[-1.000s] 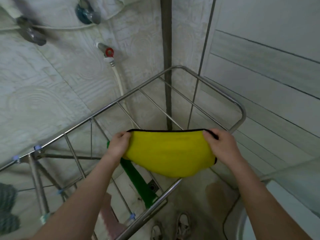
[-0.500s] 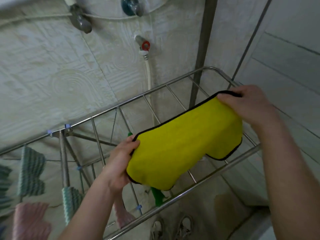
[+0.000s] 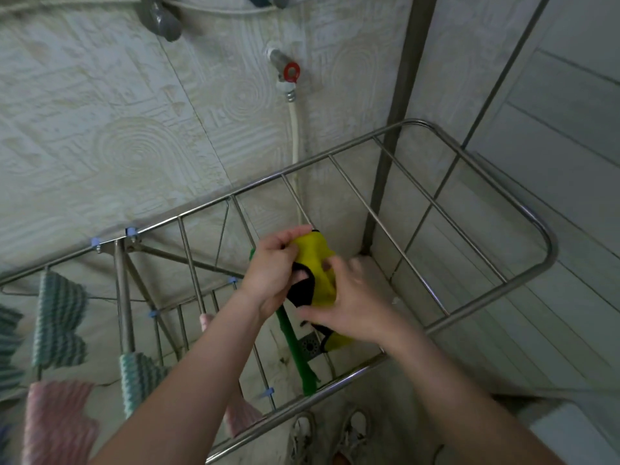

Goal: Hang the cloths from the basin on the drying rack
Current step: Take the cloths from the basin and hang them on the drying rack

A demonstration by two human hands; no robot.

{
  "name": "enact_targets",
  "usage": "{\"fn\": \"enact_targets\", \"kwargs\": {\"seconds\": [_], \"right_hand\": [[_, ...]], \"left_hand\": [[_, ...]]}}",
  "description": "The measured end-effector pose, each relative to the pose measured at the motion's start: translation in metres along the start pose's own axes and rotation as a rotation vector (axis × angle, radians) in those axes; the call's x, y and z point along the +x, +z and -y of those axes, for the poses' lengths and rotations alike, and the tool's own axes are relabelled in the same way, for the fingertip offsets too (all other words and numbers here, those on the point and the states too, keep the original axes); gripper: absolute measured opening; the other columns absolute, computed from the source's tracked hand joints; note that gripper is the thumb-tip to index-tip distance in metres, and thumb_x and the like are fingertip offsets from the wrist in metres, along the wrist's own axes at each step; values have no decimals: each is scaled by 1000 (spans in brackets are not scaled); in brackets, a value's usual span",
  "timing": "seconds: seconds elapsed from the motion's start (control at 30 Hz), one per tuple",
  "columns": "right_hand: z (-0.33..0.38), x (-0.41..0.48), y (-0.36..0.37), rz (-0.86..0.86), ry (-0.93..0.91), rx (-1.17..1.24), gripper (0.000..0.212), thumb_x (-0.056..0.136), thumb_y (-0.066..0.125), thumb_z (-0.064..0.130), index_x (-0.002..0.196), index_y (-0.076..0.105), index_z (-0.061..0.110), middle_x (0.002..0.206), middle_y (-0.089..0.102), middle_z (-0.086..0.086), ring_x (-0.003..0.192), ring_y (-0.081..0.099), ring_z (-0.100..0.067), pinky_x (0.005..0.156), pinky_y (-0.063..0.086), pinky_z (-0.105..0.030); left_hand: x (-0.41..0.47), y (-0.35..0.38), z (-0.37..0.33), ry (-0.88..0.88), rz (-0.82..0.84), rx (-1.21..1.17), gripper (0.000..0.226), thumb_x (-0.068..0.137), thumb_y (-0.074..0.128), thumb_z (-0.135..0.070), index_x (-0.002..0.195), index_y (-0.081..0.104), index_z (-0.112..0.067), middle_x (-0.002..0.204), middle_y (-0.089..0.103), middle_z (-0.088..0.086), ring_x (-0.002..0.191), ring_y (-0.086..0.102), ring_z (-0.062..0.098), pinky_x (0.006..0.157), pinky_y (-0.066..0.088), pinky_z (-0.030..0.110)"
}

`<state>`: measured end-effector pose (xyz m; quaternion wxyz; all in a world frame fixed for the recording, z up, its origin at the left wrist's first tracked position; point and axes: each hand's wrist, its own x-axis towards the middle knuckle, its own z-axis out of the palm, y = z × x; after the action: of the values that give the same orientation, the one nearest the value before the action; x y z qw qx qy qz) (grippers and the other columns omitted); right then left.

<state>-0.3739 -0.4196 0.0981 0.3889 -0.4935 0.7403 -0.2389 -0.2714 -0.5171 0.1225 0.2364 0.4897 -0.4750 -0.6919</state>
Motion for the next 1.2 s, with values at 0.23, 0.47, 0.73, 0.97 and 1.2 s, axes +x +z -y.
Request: {"fn": "enact_targets", "kwargs": {"seconds": [0.23,0.47,0.73,0.97,1.2], "right_hand": [[1,3,11,-676,138,23,43,79,71,26,110,42,17,110,43,-6,77,48,-21,52,32,-27],[-40,-32,-20,-591,295,-258,29,80,68,14,99,46,18,95,44,1,66,41,-14,48,22,-20],[-31,-62,-21,-570,177,-192,16,84,56,11,96,65,15,69,57,3,59,52,-11,49,35,-16],[3,-57,35,-226,-37,-147,12,85,51,14,76,58,11,64,54,-2,57,51,-16,50,39,-31],[-6,-38,73,-10,28,-308,29,85,46,8,58,37,9,64,40,-4,57,37,-18,44,18,-28]], "left_hand": [[3,32,-20,90,104,134,43,96,40,5,136,44,-11,122,51,12,67,63,13,51,53,16],[24,41,-49,135,69,93,52,92,35,15,139,39,-7,95,54,4,62,64,11,46,50,18],[63,31,-55,118,38,248,50,86,34,11,129,51,-8,89,57,9,65,57,17,48,49,22],[84,-22,-34,95,13,861,53,86,26,13,125,58,-4,73,53,12,53,48,24,36,36,16],[98,-31,4,191,134,1453,42,88,42,5,128,51,2,130,49,22,112,54,36,89,45,39]]}}
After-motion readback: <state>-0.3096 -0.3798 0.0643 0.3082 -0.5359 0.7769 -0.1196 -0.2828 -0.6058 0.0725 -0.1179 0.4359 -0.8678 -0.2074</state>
